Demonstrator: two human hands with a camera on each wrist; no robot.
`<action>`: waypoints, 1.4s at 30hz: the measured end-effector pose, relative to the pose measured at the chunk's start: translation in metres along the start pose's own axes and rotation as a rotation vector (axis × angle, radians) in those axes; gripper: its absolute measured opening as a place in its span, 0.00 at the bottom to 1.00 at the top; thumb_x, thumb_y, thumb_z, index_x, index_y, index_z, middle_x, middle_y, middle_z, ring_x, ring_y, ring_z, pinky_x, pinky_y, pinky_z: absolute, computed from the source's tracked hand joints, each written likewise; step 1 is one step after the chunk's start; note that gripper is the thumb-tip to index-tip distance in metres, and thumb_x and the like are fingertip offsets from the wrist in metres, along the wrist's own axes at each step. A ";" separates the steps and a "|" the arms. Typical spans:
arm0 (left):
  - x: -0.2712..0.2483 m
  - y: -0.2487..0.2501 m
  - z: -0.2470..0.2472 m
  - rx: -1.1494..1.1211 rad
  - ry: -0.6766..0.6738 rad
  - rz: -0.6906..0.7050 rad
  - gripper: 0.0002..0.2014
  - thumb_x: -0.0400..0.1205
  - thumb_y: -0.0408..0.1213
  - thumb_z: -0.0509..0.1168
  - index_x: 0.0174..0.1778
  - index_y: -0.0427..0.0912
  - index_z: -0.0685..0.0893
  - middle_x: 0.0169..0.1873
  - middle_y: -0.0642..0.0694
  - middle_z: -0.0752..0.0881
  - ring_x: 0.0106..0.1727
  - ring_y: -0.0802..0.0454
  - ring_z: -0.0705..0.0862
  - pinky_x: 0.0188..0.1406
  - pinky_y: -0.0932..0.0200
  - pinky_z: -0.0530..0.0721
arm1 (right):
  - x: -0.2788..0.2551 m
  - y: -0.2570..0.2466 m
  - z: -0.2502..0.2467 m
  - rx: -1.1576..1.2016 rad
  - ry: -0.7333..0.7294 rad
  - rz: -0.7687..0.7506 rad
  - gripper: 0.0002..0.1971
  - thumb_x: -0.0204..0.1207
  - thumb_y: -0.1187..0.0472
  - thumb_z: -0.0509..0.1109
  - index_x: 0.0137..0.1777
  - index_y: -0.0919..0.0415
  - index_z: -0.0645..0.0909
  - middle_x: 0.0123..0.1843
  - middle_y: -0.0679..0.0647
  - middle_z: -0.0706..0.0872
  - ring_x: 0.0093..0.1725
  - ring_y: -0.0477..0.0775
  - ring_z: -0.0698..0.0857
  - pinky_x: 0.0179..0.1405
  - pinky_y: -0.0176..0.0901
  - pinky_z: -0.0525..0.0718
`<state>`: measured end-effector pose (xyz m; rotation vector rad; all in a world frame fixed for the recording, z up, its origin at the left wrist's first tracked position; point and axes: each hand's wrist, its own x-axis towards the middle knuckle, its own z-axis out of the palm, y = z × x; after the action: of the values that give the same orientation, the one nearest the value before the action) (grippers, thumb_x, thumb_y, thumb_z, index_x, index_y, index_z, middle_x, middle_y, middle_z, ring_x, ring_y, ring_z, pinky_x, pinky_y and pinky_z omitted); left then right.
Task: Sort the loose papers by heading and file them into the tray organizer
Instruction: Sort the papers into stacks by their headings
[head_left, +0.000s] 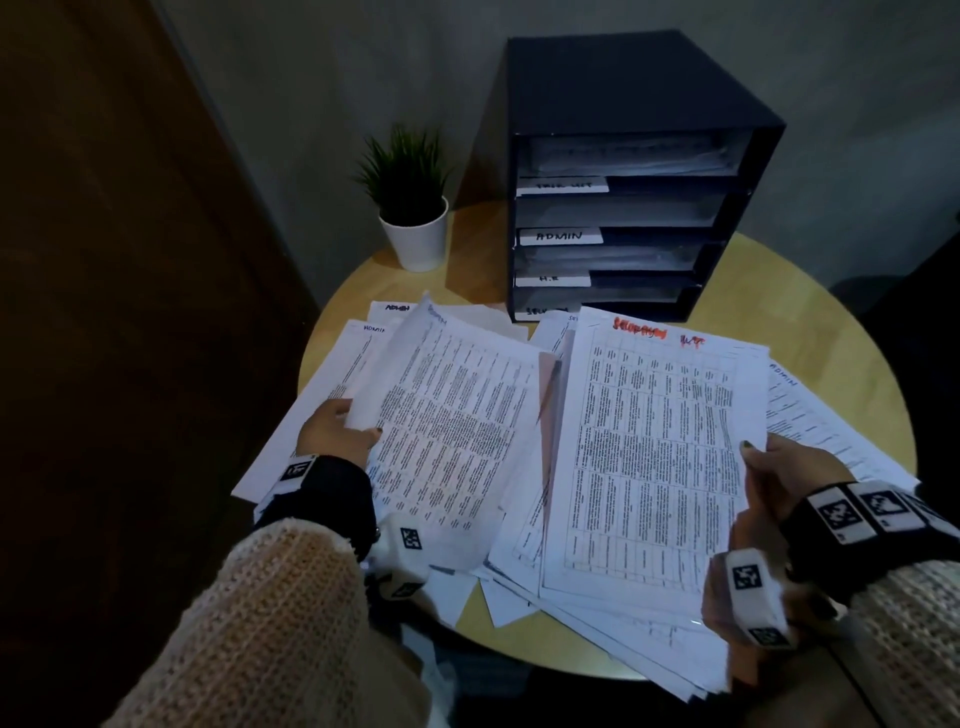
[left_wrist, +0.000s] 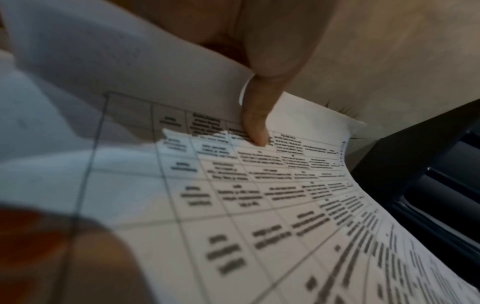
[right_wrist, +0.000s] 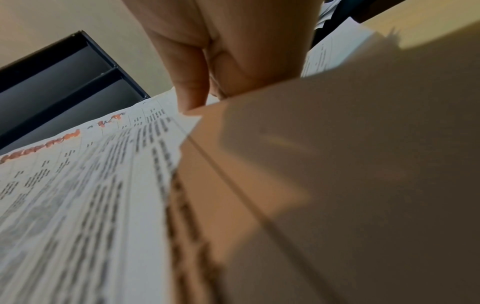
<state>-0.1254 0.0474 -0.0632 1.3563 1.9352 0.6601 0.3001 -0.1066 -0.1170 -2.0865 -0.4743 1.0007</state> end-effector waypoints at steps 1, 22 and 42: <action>0.001 0.000 -0.002 0.010 0.010 -0.004 0.17 0.76 0.33 0.72 0.61 0.37 0.82 0.55 0.37 0.86 0.54 0.38 0.84 0.54 0.51 0.81 | -0.001 0.000 0.000 0.007 -0.005 0.008 0.07 0.81 0.63 0.64 0.54 0.63 0.80 0.37 0.63 0.81 0.37 0.58 0.79 0.44 0.47 0.74; -0.015 0.039 -0.029 -0.594 0.330 0.337 0.12 0.80 0.30 0.66 0.59 0.36 0.80 0.47 0.47 0.84 0.43 0.55 0.82 0.31 0.81 0.77 | -0.005 0.007 -0.007 0.406 -0.148 -0.016 0.12 0.82 0.68 0.55 0.56 0.60 0.79 0.36 0.54 0.92 0.31 0.57 0.90 0.54 0.58 0.75; -0.043 0.046 0.053 -0.117 -0.183 0.258 0.17 0.79 0.30 0.66 0.64 0.42 0.80 0.51 0.45 0.85 0.48 0.48 0.82 0.43 0.63 0.73 | -0.009 0.008 -0.003 0.501 -0.136 -0.042 0.10 0.70 0.60 0.71 0.28 0.56 0.87 0.25 0.57 0.84 0.24 0.56 0.85 0.36 0.48 0.79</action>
<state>-0.0474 0.0233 -0.0536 1.5492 1.5690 0.7315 0.2967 -0.1187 -0.1179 -1.5651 -0.2940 1.1092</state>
